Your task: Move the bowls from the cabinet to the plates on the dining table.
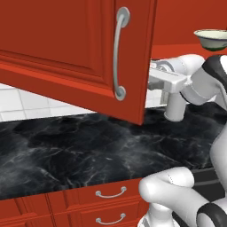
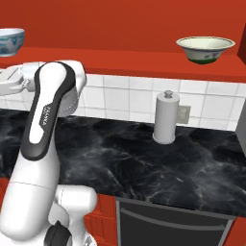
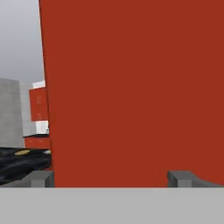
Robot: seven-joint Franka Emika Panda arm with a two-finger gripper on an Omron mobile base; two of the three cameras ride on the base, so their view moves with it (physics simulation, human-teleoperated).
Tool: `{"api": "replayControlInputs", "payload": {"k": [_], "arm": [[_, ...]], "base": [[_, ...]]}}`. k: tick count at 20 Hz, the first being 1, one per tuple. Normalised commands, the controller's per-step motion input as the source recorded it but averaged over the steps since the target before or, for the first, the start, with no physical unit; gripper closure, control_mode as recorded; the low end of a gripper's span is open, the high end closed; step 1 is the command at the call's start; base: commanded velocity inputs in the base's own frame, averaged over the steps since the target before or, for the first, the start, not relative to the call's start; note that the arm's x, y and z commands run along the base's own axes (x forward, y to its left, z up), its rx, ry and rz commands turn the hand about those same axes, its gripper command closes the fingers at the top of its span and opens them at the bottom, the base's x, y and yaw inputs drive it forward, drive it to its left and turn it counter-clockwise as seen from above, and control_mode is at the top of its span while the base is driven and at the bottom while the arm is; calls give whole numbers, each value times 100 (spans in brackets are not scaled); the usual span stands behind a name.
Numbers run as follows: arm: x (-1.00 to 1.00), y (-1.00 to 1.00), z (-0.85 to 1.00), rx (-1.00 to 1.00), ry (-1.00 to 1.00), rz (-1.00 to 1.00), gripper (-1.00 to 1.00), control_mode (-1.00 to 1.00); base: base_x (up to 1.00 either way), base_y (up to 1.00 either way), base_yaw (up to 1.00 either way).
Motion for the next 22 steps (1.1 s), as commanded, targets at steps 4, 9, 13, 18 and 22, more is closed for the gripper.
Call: {"api": "replayControlInputs", "payload": {"k": [4, 9, 13, 18, 22], "arm": [[0, 61, 0, -3, 2, 14, -100, -100], [0, 67, 0, -4, 0, 11, -100, -100], [0, 57, 0, -2, 0, 5, -100, -100], [0, 60, 0, -3, -1, 1, -100, -100], [0, 58, 0, -3, -2, 0, -100, -100]], "base": [[0, 0, 0], [0, 0, 0], [0, 0, 0], [0, 0, 0], [0, 0, 0]]}}
